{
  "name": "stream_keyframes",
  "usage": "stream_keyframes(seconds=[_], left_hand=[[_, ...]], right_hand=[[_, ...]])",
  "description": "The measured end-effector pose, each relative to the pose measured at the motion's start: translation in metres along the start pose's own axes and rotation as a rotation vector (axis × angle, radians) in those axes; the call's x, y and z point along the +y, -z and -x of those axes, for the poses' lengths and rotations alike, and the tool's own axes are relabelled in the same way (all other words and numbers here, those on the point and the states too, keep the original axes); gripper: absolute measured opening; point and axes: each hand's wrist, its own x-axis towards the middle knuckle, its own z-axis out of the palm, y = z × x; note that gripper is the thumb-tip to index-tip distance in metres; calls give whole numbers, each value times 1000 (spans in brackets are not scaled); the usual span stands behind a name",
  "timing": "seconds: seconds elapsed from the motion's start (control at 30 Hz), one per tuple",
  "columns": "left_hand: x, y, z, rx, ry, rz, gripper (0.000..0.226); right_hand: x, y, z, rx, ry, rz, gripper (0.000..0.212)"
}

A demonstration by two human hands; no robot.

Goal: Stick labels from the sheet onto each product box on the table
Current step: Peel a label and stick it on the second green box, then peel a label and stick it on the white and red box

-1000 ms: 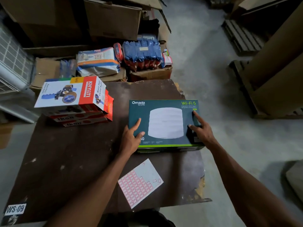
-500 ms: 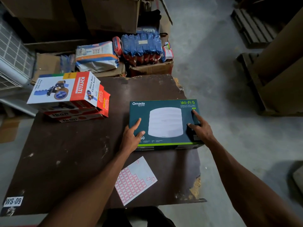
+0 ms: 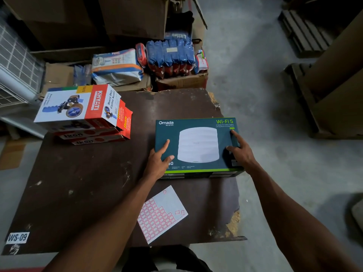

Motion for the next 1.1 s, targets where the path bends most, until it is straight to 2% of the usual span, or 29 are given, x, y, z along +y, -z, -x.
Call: stream_keyframes(seconds=[0.5,0.57,0.63,0.7,0.73,0.87,1.0,1.1], left_hand=[[6,1,3,-31,18,-86,62],[5,2,4,-35,15,-77,62],[7,4,4,-55,10,-63,62],[10,8,8,-71,8,-47,64],[13,12,11,-63,6,-42,65],[12,38,32,91,-81,20,67],[-17,75,70,204,-89,153,64],[-41,104,103,276,-31,265,59]], right_hand=[[-2,-5,1,11,-21,49,73],[-4,-8,2,16,-11,163,71],[-5,-12,5,35,-2,390,69],[-12,-19,14,109,57,588,70],[-19,-24,22,164,101,595,71],[-43,-65,62,337,269,215,54],[-72,-129,121,216,292,-151,41],[-92,-178,157,69,241,-260,35]])
